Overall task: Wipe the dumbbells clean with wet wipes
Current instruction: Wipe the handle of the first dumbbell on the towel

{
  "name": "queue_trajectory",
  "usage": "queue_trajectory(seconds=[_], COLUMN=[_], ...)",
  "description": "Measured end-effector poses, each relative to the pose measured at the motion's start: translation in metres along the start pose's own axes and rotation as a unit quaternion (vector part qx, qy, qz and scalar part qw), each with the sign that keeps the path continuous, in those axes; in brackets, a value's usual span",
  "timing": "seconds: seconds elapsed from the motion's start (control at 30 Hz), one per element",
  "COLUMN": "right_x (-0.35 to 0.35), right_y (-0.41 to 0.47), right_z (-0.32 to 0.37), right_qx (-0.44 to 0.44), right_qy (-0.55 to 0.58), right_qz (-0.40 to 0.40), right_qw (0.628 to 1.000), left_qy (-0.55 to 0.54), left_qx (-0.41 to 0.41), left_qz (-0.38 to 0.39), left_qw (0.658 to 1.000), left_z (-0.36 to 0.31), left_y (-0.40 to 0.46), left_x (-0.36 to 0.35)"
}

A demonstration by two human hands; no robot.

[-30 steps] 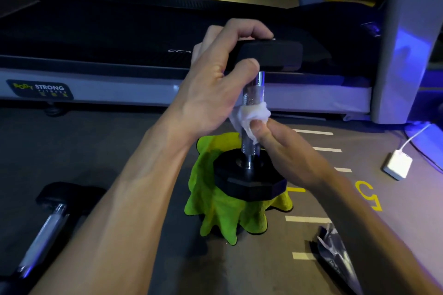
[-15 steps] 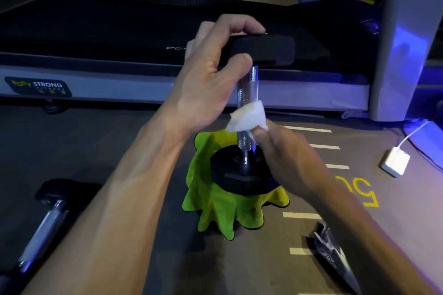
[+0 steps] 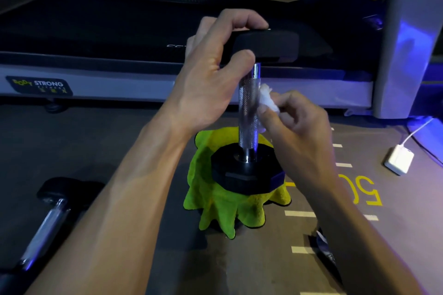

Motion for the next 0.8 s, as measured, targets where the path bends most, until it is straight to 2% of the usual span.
queue_trajectory(seconds=[0.1, 0.17, 0.3, 0.37, 0.4, 0.5, 0.57, 0.6, 0.67, 0.73, 0.8], right_x=[-0.001, -0.008, -0.025, -0.034, -0.036, -0.032, -0.036, -0.044, -0.058, -0.047, -0.024], right_y=[-0.009, -0.014, -0.032, -0.041, -0.038, -0.01, -0.007, -0.016, -0.044, -0.049, -0.033], right_z=[0.009, 0.013, 0.008, 0.008, 0.016, 0.061, 0.067, 0.055, 0.02, 0.003, -0.002], right_qx=[0.069, 0.115, 0.213, 0.224, 0.24, 0.321, 0.321, 0.308, 0.251, 0.213, 0.182], right_qy=[-0.001, -0.031, -0.198, -0.244, -0.25, -0.255, -0.288, -0.318, -0.358, -0.319, -0.272], right_qz=[-0.029, -0.021, 0.097, 0.171, 0.18, 0.055, 0.028, 0.064, 0.194, 0.252, 0.232], right_qw=[0.997, 0.993, 0.952, 0.928, 0.921, 0.911, 0.902, 0.895, 0.878, 0.888, 0.916], left_qy=[0.005, 0.004, 0.004, 0.005, 0.009, 0.013, 0.017, 0.019, 0.014, 0.012, 0.012], left_qx=[-0.003, 0.0, 0.007, 0.009, 0.007, -0.005, -0.01, -0.011, -0.008, -0.005, 0.0], left_qz=[0.0, 0.001, -0.002, -0.005, -0.005, 0.009, 0.017, 0.016, 0.011, 0.005, 0.005], left_qw=[1.0, 1.0, 1.0, 1.0, 1.0, 1.0, 1.0, 1.0, 1.0, 1.0, 1.0], left_z=[0.0, 0.0, 0.001, 0.002, 0.001, -0.005, -0.006, -0.006, -0.005, -0.003, -0.002], left_y=[0.0, 0.0, 0.002, 0.002, 0.001, -0.002, -0.003, -0.003, -0.002, -0.002, -0.001], left_x=[-0.001, -0.001, 0.0, 0.0, 0.0, -0.004, -0.006, -0.006, -0.004, -0.002, -0.003])
Point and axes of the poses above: each hand's wrist, its own y-axis towards the middle knuckle, its own x-axis out of the back of the hand, z = x × y, the point moved 10 cm from there along y, towards the middle knuckle, and after that the axes turned 10 degrees about -z, right-handed, at the moved point
